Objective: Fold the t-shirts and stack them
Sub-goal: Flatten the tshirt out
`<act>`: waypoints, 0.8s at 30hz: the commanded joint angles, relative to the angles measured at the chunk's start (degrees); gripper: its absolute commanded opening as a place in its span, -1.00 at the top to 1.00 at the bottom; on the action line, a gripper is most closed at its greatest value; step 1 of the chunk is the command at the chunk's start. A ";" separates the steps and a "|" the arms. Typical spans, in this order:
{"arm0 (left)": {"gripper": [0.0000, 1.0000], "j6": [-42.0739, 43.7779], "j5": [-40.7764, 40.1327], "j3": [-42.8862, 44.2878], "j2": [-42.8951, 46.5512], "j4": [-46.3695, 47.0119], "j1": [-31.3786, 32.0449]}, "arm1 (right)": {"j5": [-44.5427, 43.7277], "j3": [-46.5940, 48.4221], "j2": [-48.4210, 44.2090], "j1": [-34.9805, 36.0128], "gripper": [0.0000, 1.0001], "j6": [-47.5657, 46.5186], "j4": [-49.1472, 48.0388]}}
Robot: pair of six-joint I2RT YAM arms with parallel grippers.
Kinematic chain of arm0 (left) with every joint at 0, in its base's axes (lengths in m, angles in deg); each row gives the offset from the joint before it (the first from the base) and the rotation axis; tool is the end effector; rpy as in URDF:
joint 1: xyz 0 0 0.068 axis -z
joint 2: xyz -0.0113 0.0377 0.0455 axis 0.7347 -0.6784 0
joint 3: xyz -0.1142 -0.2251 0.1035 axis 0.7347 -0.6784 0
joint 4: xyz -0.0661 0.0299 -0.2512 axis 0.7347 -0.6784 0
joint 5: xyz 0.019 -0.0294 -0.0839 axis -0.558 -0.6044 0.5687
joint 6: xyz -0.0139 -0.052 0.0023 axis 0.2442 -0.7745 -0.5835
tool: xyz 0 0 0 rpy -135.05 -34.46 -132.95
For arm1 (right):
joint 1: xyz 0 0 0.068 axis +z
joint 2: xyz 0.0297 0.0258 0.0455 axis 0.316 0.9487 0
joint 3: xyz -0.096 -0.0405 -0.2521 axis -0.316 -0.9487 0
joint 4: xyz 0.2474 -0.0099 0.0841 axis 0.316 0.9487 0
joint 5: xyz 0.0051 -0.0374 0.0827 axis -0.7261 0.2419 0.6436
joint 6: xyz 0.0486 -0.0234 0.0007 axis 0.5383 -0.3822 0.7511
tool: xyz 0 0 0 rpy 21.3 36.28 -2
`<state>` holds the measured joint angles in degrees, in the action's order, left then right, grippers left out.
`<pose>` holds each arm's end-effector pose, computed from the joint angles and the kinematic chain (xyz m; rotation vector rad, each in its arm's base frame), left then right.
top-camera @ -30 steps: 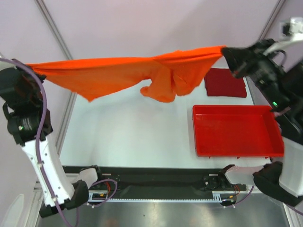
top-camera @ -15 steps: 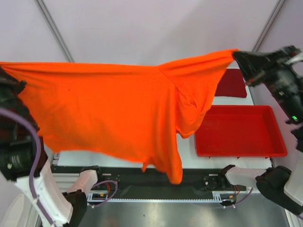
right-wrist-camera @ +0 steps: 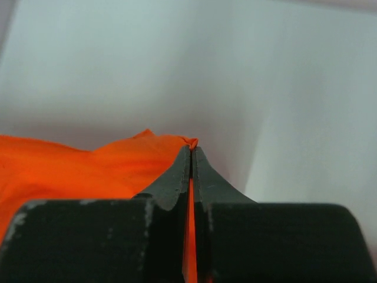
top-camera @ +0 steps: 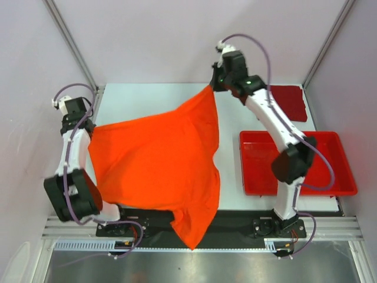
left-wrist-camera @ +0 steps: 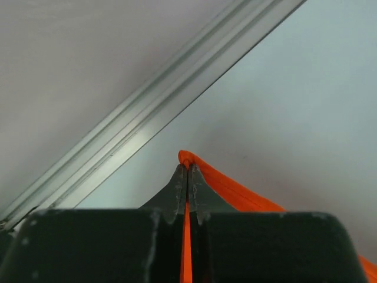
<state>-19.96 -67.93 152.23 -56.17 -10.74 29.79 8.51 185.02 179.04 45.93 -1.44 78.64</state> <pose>0.2872 0.1051 0.3091 -0.9101 2.0329 0.4331 0.3759 0.1940 0.4329 -0.2388 1.9748 0.4049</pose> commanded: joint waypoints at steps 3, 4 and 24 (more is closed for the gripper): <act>0.99 -2.03 5.62 4.47 -14.95 14.05 -1.14 | 0.40 3.31 8.58 -0.79 1.00 -0.21 -5.76; 1.00 -1.59 6.15 6.58 -17.41 13.26 -0.96 | 0.22 4.53 10.42 -0.96 1.00 -0.30 -6.28; 0.99 -4.66 13.18 27.16 -39.14 9.56 -1.31 | 5.66 22.83 31.18 -5.09 1.00 2.51 -10.94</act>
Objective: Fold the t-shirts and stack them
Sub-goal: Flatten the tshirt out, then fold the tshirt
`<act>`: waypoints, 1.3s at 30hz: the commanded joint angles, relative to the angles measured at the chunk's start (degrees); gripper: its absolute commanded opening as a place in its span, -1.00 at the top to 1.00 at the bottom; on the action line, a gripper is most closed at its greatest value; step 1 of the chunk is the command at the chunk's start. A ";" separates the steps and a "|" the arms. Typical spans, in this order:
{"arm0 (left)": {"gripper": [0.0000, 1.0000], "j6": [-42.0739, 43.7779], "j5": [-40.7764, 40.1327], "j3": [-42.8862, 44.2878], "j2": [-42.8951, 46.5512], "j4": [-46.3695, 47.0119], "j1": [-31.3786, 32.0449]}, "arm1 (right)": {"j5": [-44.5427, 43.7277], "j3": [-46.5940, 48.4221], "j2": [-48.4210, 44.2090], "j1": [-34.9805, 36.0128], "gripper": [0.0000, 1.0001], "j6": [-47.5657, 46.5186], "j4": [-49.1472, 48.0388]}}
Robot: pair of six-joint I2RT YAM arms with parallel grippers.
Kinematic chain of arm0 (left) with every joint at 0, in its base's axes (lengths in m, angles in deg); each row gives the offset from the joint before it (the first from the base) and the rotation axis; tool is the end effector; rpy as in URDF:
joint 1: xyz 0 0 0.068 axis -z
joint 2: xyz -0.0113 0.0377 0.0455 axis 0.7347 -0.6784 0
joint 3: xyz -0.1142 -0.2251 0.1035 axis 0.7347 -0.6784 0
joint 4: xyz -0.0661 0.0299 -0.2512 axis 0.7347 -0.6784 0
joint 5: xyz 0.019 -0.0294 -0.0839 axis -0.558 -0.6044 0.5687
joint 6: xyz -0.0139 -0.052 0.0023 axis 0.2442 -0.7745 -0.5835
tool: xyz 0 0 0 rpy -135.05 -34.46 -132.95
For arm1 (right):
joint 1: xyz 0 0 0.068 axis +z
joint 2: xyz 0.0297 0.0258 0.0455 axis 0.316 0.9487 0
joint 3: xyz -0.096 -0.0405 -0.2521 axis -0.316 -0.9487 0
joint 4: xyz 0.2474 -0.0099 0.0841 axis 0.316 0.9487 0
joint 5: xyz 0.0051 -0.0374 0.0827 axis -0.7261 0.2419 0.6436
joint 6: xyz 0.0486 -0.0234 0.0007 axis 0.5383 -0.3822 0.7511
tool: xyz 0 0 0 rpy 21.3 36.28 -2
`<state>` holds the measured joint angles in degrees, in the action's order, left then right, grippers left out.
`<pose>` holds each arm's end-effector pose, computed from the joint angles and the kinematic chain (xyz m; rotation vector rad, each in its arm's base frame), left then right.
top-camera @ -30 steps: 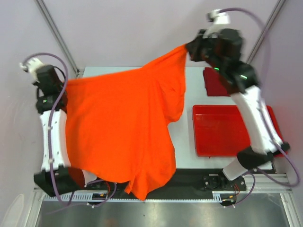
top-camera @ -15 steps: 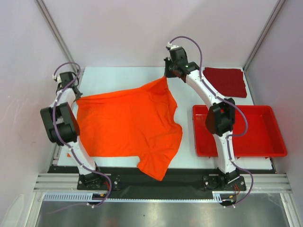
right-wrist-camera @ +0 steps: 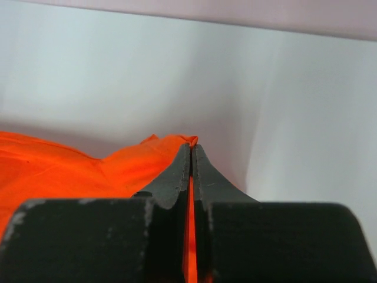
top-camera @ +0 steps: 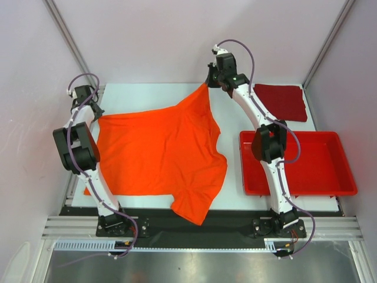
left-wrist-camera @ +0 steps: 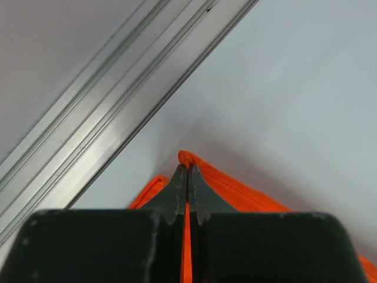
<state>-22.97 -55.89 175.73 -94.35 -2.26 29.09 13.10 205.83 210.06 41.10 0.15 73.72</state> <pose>0.4376 0.1510 0.2099 -0.9092 2.1721 0.1901 0.5109 0.2149 0.3073 -0.1873 2.0784 0.4246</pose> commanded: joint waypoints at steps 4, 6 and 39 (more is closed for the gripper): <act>0.99 -2.79 2.01 4.82 -1.67 0.38 -1.58 | 1.60 4.65 2.27 -0.09 1.00 2.58 -9.62; 0.99 -2.88 2.20 5.08 -1.84 0.20 -1.58 | 1.60 5.27 3.33 -0.09 1.00 3.55 -10.59; 0.99 0.11 9.75 13.69 -6.15 -7.09 -3.51 | 6.17 6.86 6.76 -2.90 1.00 8.30 -17.28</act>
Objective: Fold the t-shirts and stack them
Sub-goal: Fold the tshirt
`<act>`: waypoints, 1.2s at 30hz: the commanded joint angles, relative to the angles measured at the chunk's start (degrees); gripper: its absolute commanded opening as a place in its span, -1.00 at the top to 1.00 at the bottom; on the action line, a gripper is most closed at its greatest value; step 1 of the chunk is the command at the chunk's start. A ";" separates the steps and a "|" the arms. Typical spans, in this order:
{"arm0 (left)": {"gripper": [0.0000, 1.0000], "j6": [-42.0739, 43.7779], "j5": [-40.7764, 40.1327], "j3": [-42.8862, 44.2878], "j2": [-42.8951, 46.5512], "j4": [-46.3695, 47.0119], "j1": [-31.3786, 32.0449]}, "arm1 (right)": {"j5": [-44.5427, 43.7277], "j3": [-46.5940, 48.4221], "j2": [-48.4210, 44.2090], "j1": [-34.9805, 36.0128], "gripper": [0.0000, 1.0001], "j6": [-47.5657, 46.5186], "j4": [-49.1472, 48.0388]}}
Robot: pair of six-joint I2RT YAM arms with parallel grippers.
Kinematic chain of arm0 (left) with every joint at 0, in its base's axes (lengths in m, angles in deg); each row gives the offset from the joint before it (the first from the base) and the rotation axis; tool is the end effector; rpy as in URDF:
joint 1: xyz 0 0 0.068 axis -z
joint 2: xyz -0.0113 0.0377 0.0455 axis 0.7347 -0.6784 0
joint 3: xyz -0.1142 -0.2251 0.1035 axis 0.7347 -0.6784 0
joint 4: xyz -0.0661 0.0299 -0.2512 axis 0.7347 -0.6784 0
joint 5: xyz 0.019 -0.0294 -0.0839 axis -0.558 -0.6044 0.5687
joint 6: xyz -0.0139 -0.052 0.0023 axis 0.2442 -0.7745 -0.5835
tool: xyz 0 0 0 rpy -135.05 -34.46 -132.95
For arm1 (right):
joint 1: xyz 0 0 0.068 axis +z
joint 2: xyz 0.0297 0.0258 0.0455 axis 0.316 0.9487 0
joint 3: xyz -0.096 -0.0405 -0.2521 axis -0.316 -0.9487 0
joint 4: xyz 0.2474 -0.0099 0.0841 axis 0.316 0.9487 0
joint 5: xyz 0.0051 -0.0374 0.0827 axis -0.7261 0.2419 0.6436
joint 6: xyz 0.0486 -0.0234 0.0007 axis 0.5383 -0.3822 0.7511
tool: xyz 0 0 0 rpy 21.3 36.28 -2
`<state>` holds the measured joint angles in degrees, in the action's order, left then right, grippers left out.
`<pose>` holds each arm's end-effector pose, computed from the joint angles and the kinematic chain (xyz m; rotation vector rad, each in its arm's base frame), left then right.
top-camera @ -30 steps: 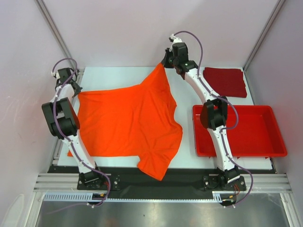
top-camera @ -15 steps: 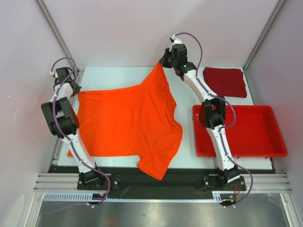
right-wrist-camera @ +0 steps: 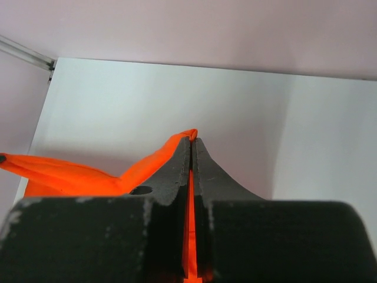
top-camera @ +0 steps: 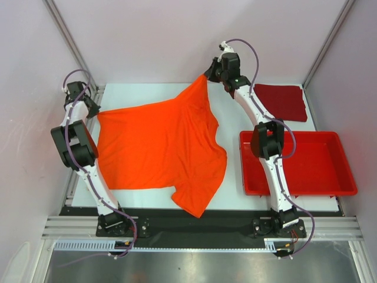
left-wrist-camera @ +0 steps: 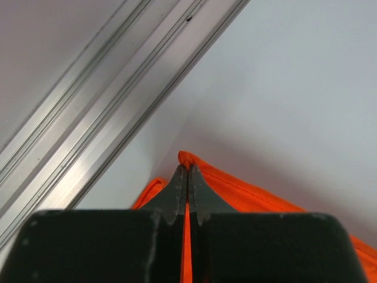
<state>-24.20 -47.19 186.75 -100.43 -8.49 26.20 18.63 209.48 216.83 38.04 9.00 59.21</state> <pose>0.4566 0.1776 0.2149 -0.9318 2.1979 0.0260 0.5497 0.2009 0.2900 -0.0466 1.9057 0.6259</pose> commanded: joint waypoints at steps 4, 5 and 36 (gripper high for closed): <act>0.99 1.25 1.23 1.54 0.89 -1.04 -0.63 | 0.91 2.85 -1.07 0.77 1.00 -1.17 -0.84; 0.99 1.16 1.32 1.19 1.24 -0.87 -0.71 | 1.08 2.59 -1.33 0.95 1.00 -1.25 0.04; 0.99 3.44 -1.58 -16.22 18.12 -6.22 -0.36 | 1.00 -22.89 -26.82 4.64 1.00 0.15 18.68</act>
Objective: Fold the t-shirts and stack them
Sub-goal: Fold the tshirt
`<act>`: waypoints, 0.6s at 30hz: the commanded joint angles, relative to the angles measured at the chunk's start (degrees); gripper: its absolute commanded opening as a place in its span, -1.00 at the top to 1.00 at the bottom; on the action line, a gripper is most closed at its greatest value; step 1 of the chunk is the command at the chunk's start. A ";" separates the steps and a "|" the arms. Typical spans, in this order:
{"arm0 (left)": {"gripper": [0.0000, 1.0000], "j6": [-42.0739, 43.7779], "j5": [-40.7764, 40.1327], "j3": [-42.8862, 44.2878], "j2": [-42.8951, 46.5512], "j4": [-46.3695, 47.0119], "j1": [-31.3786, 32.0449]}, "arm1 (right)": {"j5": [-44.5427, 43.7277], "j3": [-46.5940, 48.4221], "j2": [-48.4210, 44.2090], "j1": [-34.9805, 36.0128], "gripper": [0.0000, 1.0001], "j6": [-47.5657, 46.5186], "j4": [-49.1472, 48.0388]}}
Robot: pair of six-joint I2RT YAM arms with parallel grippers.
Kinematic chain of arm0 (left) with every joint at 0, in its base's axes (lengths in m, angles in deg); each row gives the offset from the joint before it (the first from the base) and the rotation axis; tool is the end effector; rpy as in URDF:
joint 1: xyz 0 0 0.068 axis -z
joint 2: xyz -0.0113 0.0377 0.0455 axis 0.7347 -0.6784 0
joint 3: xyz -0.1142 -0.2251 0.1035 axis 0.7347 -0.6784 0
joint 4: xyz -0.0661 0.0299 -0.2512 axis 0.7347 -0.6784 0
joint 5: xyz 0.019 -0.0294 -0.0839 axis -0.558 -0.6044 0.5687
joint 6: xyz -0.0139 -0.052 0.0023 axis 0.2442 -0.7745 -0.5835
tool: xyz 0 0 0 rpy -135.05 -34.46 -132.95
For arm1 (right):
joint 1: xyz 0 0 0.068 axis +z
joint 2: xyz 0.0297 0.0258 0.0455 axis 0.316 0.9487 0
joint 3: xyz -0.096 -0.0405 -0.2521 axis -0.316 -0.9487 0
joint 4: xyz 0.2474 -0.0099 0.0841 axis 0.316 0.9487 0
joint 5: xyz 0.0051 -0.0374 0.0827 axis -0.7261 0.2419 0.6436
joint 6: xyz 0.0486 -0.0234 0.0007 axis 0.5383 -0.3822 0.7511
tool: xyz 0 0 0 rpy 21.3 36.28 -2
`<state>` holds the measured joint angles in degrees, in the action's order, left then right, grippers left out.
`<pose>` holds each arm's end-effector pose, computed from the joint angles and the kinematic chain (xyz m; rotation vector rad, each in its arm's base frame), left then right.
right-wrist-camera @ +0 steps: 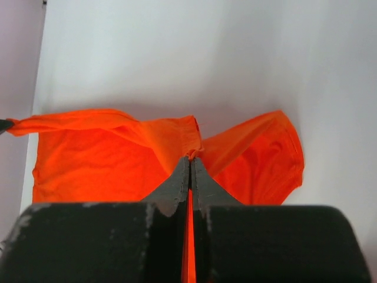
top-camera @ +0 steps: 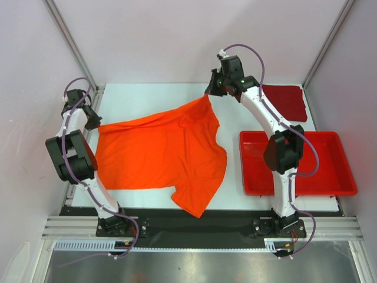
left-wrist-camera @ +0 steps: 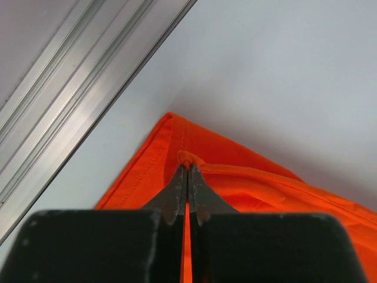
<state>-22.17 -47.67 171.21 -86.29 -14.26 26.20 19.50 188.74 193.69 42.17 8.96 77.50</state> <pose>0.3914 0.1528 0.2290 -0.9392 2.3302 0.0568 0.4483 0.2030 0.3444 -0.1144 2.1944 0.6202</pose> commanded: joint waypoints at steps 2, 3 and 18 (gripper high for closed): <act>0.99 1.32 -0.93 -1.21 4.42 -0.46 -0.28 | 0.30 -3.47 -3.85 0.60 1.00 0.02 1.00; 1.00 1.24 -0.93 -1.47 4.77 -0.54 -0.28 | 0.38 -3.48 -3.85 0.60 1.00 -0.15 1.26; 0.99 -1.49 2.15 2.56 7.58 0.51 -0.37 | -1.19 8.46 -0.08 -0.72 1.00 -1.91 4.51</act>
<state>-22.76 -46.95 170.25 -81.68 -14.94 26.20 19.13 191.19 193.03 41.84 8.57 81.42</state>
